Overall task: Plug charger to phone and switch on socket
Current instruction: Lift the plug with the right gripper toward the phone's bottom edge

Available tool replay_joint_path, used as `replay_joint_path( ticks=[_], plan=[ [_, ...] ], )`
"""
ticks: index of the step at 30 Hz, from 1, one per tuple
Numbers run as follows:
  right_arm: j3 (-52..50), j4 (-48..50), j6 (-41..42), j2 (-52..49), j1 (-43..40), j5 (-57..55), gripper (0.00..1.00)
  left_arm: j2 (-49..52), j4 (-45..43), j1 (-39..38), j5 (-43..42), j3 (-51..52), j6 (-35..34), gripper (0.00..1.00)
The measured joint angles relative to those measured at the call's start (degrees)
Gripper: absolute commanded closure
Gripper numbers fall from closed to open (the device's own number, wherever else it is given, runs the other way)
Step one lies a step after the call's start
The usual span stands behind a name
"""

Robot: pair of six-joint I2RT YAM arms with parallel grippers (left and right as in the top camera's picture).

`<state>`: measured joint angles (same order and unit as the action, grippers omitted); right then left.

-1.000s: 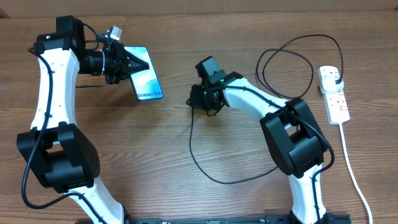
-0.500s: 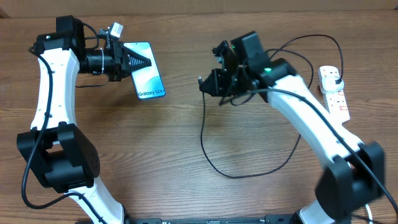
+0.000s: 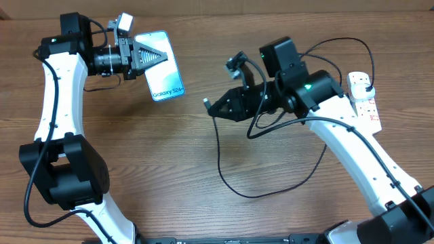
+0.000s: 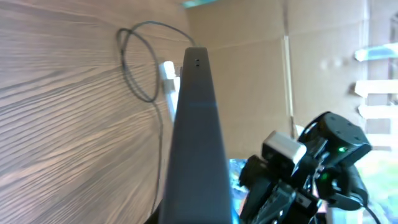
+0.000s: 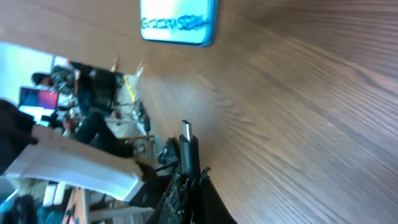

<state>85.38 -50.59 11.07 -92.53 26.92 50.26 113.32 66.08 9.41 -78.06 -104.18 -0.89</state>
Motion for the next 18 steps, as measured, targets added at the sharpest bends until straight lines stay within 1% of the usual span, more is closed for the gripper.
replay_joint_path(
  ticks=[8,15,18],
  plan=[
    [0.00,4.74,4.87,0.00,2.49,1.86,0.96,0.00,-1.22,-1.11,-6.80,0.00,-0.48,0.96],
    [0.00,5.16,6.25,0.00,2.47,1.84,0.96,0.00,-2.34,-1.18,-8.72,0.00,-2.21,0.96],
    [0.00,5.14,6.54,0.00,2.47,1.84,0.96,0.00,-4.59,-1.22,-8.98,0.00,-3.74,0.96]
  ],
)
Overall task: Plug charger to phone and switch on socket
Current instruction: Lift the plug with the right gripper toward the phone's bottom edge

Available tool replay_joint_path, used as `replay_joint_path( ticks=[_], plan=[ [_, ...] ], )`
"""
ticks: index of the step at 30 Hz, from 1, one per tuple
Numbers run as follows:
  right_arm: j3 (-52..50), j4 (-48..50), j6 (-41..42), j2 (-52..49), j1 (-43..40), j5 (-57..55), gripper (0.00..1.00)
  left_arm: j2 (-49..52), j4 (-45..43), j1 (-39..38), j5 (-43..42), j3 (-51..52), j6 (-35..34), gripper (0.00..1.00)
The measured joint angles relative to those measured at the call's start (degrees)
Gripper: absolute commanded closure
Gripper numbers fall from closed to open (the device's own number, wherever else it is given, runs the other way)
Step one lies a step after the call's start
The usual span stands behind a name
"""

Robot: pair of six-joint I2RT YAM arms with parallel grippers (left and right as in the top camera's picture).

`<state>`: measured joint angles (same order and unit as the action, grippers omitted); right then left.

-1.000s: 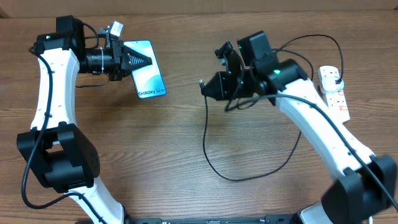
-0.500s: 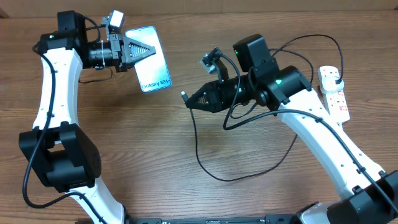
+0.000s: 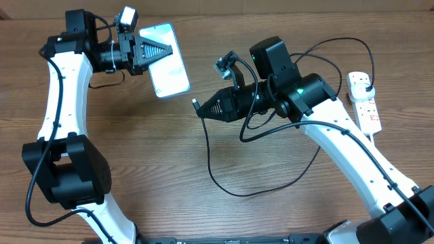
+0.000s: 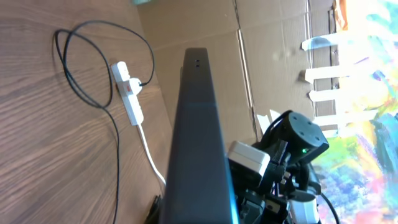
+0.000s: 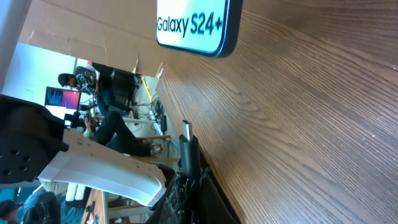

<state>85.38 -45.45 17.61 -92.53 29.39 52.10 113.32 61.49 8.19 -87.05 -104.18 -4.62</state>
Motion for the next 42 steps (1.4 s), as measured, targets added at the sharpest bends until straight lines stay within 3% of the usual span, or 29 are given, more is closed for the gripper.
replay_joint_path(
  ticks=[12,21,34,42],
  plan=[
    [0.02,0.63,0.39,0.00,0.02,0.00,0.96,0.02,-21.99,-4.74,-0.50,0.00,-16.85,0.96],
    [0.00,4.11,2.19,0.00,-0.07,-1.46,0.96,0.02,-32.24,-6.84,0.48,0.00,-29.88,0.95],
    [-0.52,7.32,5.07,0.00,-4.83,-0.81,0.96,0.02,-36.48,-7.10,1.33,0.00,-34.51,0.96],
    [-10.95,12.24,4.39,0.02,-9.05,2.29,0.96,0.02,-36.24,-8.87,5.75,0.00,-34.69,0.96]
  ],
)
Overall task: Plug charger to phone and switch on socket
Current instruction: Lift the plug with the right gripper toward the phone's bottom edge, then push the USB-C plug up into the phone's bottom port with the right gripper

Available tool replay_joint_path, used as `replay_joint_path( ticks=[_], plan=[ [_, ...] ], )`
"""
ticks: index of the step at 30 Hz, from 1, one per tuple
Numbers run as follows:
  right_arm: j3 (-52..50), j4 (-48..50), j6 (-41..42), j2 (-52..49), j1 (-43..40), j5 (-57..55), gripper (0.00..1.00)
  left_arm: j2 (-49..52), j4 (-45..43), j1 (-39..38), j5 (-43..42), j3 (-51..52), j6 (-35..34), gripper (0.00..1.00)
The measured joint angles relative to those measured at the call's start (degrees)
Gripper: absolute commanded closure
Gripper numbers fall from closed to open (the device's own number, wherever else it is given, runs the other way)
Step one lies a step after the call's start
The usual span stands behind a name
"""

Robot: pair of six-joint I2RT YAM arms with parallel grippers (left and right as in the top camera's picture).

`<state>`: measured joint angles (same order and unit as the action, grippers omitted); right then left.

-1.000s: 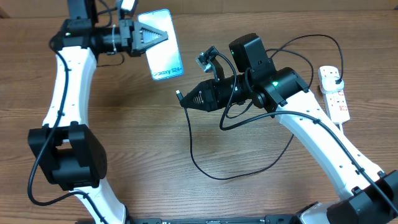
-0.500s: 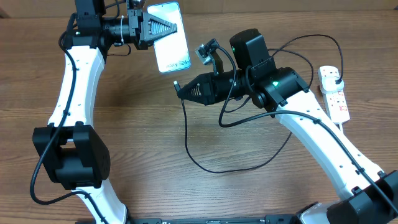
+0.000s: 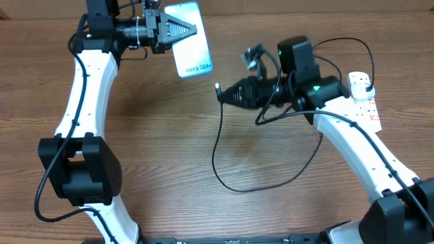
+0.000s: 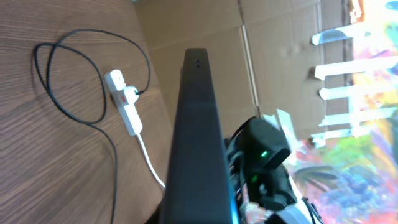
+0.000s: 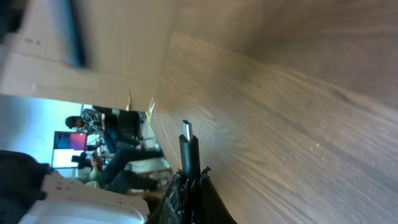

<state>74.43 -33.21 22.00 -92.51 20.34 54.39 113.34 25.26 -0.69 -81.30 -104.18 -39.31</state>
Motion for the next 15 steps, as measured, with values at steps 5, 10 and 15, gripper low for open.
replay_joint_path(
  ticks=[5,10,15],
  plan=[
    [-3.61,0.98,-1.07,0.00,0.00,1.75,0.96,0.04,0.02,-3.08,2.97,0.52,0.17,0.96],
    [-3.63,-1.11,-3.50,0.48,0.00,3.34,0.96,0.04,-0.13,-4.46,4.72,3.61,0.26,0.96],
    [-3.69,-4.00,-5.57,3.63,0.02,4.00,0.96,0.11,-2.80,-4.15,5.31,8.76,0.26,0.96]
  ],
)
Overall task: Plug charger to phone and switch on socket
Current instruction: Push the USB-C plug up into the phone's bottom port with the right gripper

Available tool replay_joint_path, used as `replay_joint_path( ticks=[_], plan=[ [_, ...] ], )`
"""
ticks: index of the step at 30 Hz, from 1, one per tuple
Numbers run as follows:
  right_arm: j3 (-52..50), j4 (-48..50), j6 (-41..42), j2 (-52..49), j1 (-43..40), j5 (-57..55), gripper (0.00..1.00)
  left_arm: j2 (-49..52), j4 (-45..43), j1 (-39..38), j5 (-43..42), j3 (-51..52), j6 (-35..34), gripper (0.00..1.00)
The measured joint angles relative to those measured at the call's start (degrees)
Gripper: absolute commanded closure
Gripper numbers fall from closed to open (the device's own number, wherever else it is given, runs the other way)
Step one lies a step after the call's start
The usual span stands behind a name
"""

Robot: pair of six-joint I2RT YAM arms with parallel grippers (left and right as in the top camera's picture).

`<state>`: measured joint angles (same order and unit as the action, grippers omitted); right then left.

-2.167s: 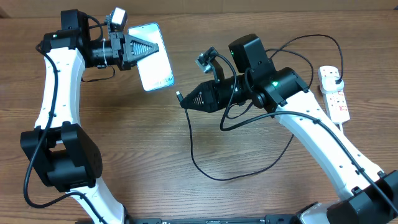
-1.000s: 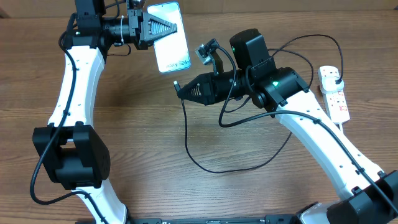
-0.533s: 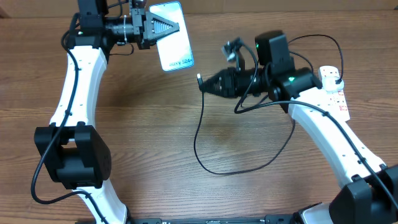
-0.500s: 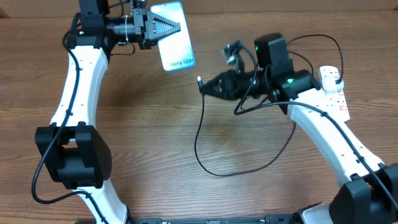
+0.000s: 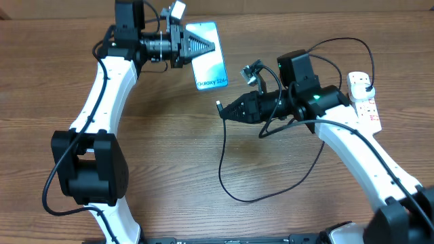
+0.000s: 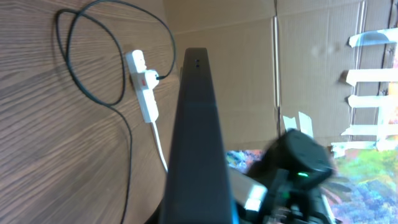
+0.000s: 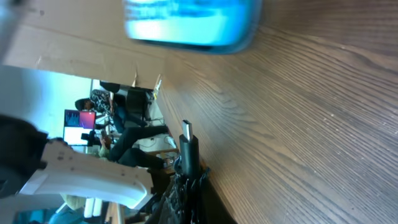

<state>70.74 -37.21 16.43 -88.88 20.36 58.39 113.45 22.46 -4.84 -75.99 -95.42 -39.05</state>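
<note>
The phone (image 5: pixel 209 55), its blue screen marked Galaxy S24+, hangs above the table at the back centre with my left gripper (image 5: pixel 196 46) shut on its upper end. In the left wrist view the phone (image 6: pixel 200 137) is a dark edge-on slab. My right gripper (image 5: pixel 234 110) is shut on the black charger plug (image 5: pixel 219 106), whose metal tip points left, a little below and right of the phone's lower end. In the right wrist view the plug (image 7: pixel 188 144) stands upright and the blurred phone (image 7: pixel 189 23) sits at the top. The black cable (image 5: pixel 234 177) loops across the table.
A white power strip (image 5: pixel 362 99) with a red switch lies at the right edge, the charger's cable plugged into it; it shows too as the power strip (image 6: pixel 143 83) in the left wrist view. Cardboard walls stand behind the table.
My left gripper has carried the phone right and a little lower. My right gripper with the plug has dropped slightly, so plug tip and phone's lower end are closer.
My left gripper held the phone at the far left while my right held the plug mid-table. Then the phone was raised further back and the plug nearer it. The phone then stood at the back centre-left, and now sits just above the plug tip.
</note>
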Motion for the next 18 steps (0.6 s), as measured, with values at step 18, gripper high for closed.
replay_joint_path(
  ticks=[18],
  plan=[
    [-8.57,18.40,10.19,5.25,0.00,0.57,0.96,0.35,-7.89,0.04,-9.20,2.97,-5.20,0.96]
  ],
)
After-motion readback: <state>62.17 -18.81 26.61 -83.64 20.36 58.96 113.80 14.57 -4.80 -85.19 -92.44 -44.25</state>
